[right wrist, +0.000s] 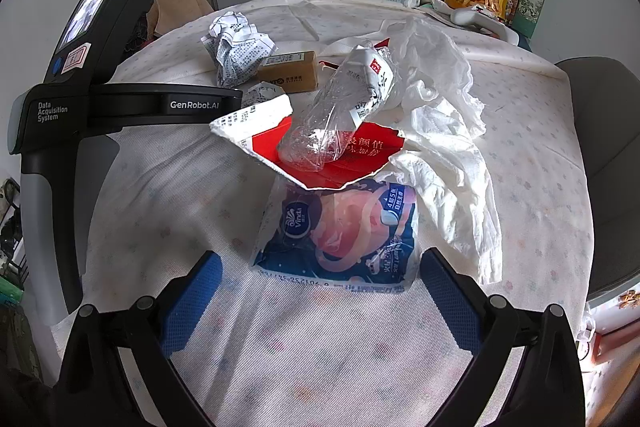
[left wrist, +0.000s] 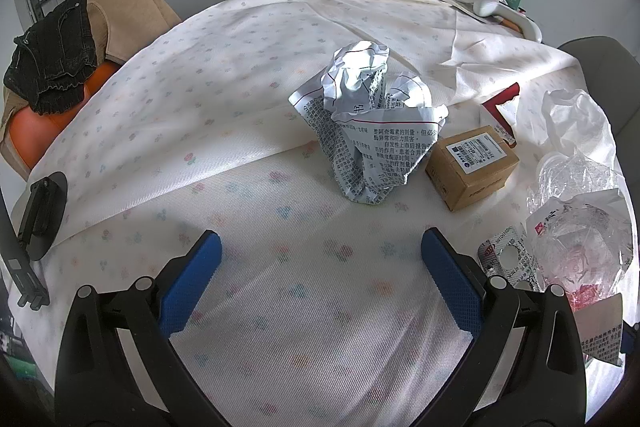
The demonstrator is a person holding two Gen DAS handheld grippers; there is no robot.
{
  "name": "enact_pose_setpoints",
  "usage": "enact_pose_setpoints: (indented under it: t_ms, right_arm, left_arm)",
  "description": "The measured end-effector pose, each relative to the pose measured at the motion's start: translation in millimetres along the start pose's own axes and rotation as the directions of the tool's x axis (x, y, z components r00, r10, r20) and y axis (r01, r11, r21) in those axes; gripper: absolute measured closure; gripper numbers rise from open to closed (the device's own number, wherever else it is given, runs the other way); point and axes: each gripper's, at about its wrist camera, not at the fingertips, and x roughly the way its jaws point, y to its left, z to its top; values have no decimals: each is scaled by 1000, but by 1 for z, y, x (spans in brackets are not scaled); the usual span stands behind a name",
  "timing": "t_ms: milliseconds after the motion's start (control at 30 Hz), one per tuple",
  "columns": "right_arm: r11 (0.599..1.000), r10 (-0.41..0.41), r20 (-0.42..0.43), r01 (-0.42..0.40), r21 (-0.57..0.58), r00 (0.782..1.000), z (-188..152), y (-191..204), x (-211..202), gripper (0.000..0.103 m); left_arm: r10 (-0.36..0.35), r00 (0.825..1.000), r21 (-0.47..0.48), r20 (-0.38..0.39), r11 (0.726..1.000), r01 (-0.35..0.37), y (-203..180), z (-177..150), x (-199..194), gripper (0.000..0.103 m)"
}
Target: Collect trash
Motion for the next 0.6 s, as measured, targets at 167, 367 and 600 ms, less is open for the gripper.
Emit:
enact_pose_setpoints:
  t_ms: [167,367,600]
  right_arm:
    - [1000,0,0,0,0,1000,-1,0,-1,6]
    - [1000,0,0,0,0,1000,-1,0,-1,6]
    - [1000,0,0,0,0,1000,-1,0,-1,6]
  left_arm:
    - [0,1000,0,0,1000,0,0,0,0,4]
    - [0,1000,0,0,1000,0,1,0,0,4]
    - [0,1000,0,0,1000,0,1,0,0,4]
